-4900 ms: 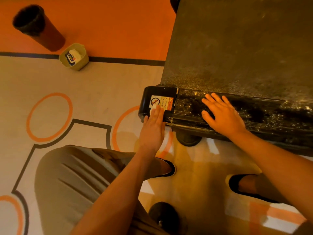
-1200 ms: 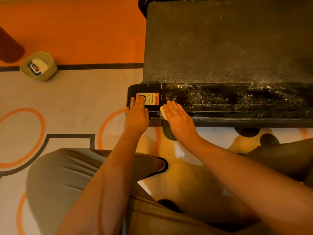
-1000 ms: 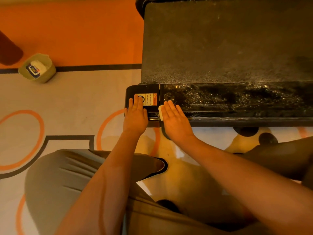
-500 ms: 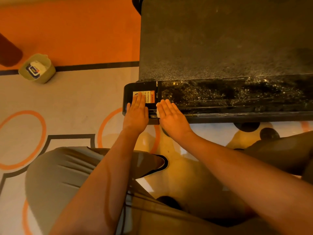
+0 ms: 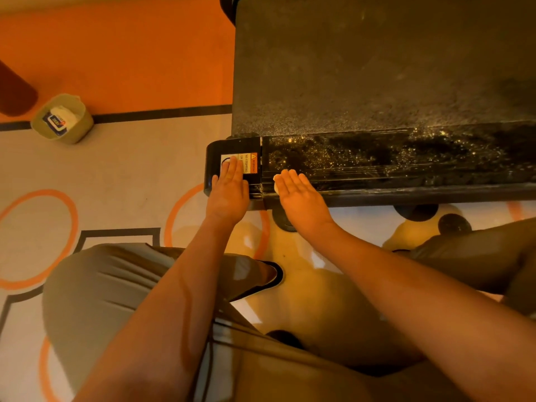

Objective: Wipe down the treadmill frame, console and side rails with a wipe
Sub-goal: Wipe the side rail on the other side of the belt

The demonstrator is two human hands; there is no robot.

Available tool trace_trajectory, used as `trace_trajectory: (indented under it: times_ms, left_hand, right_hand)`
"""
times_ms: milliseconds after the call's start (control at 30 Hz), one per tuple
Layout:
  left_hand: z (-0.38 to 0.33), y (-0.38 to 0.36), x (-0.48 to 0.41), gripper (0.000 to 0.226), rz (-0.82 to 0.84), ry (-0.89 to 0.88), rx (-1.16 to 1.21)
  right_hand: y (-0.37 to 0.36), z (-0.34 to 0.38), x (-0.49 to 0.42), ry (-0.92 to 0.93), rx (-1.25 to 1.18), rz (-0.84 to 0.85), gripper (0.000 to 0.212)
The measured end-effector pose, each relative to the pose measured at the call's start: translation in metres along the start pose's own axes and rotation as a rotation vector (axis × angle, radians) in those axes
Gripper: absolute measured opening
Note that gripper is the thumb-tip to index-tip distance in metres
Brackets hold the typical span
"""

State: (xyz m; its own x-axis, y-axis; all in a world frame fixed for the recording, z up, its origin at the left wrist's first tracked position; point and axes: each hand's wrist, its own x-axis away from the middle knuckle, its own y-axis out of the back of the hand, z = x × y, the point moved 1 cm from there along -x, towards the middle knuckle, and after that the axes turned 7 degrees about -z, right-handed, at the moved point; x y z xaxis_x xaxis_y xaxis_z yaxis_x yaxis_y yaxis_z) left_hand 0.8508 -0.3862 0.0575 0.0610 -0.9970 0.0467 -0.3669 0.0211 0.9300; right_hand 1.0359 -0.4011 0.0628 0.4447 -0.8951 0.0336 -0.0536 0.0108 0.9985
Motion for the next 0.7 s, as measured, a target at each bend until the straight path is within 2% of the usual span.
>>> trace_trajectory:
  times_ms: [167, 367, 567, 700]
  left_hand:
    - [-0.004, -0.001, 0.0, 0.055, -0.001, 0.002, -0.011]
    - [-0.002, -0.003, 0.002, 0.054, -0.026, -0.01, -0.002]
    - [-0.005, -0.006, 0.004, 0.054, -0.042, -0.014, -0.008]
    - [-0.003, -0.009, 0.006, 0.056, -0.03, -0.021, -0.018]
  right_hand:
    - [-0.001, -0.04, 0.02, -0.07, -0.03, 0.032, 0.068]
    - [0.002, -0.016, 0.009, -0.054, -0.129, 0.011, 0.067]
    - [-0.002, -0.077, 0.035, -0.173, -0.187, 0.027, 0.072]
    - [-0.001, -0.054, 0.023, -0.175, -0.209, -0.037, 0.068]
